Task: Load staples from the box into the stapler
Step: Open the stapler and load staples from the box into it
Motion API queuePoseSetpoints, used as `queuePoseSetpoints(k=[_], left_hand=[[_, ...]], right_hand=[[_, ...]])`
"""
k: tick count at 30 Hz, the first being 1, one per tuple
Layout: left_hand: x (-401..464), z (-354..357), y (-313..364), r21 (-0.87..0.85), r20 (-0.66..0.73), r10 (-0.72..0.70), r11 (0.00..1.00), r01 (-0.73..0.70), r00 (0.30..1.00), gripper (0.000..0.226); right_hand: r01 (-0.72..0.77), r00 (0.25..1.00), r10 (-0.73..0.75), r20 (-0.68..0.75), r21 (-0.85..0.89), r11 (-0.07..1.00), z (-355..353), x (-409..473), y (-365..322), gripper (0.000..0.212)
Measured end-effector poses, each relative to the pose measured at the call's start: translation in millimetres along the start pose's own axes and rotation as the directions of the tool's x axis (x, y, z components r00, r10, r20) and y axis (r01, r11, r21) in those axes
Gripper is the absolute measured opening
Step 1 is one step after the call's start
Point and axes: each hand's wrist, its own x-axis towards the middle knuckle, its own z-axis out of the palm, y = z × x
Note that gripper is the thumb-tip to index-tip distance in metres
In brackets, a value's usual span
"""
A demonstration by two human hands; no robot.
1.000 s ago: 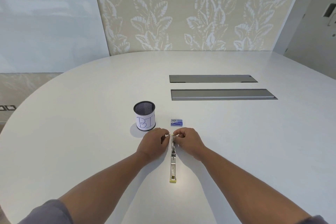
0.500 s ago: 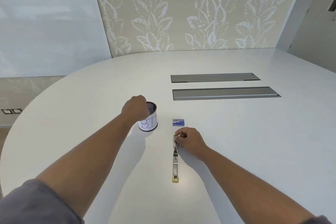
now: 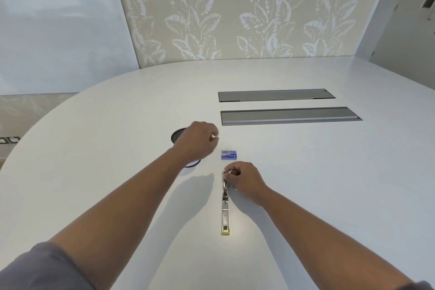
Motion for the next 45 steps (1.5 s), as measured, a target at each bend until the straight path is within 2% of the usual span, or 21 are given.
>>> queuePoseSetpoints(k=[1,3,7,10,13,18,23,25,33,37,45], left_hand=[[-2.6,7.2,4.2,-0.066,0.044,0.039,0.997,-0.036,0.998,0.017],[-6.2,24.1,7.5,-0.138,0.115,0.034,0.99,-0.018,0.993,0.017],[-10.9,60.6,1.5,-0.239,0.101,-0.053,0.968,0.076,0.993,0.012],[-9.7,80.8,-2.1,-0.325,0.068,-0.163,0.929,0.176,0.984,0.017],[-3.4,93.8,-4.5,-0.351,0.074,-0.217,0.908,0.229,0.973,0.029],[7.3,104.6,-12.0,-0.341,0.148,-0.242,0.898,0.279,0.959,0.051],[16.5,116.0,-17.1,-0.361,0.164,-0.217,0.895,0.263,0.962,0.059],[19.4,119.1,-17.6,-0.35,0.16,-0.201,0.904,0.246,0.966,0.055],[22.6,119.0,-17.3,-0.241,0.158,-0.136,0.955,0.172,0.978,0.017],[25.1,115.3,-13.9,-0.235,0.17,-0.145,0.954,0.183,0.975,0.021],[25.6,115.3,-15.5,-0.236,0.169,-0.119,0.959,0.157,0.978,0.019]], right_hand=[[-0.006,1.0,0.006,-0.002,0.019,1.0,-0.3,-0.2,-0.3,0.004],[-0.021,1.0,0.021,-0.01,0.045,0.999,-1.8,0.7,-0.7,0.005],[-0.01,0.999,0.012,-0.044,0.044,0.999,-10.3,6.7,-0.8,0.01],[0.054,0.989,-0.065,-0.134,-0.084,0.995,-18.5,17.8,1.9,0.014],[0.051,0.976,-0.105,-0.192,-0.267,0.962,-25.5,32.4,3.6,0.021],[0.053,0.979,-0.122,-0.161,-0.375,0.926,-29.0,48.9,11.0,0.04],[0.082,0.976,-0.163,-0.143,-0.455,0.887,-25.8,57.8,15.9,0.042],[0.088,0.974,-0.176,-0.145,-0.473,0.876,-26.0,60.0,17.6,0.039],[0.064,0.983,-0.141,-0.121,-0.489,0.87,-27.0,64.0,16.9,0.036],[0.039,0.992,-0.088,-0.088,-0.453,0.891,-30.8,68.3,15.8,0.039],[0.069,0.998,-0.064,0.028,-0.472,0.879,-47.0,80.0,12.8,0.022]])
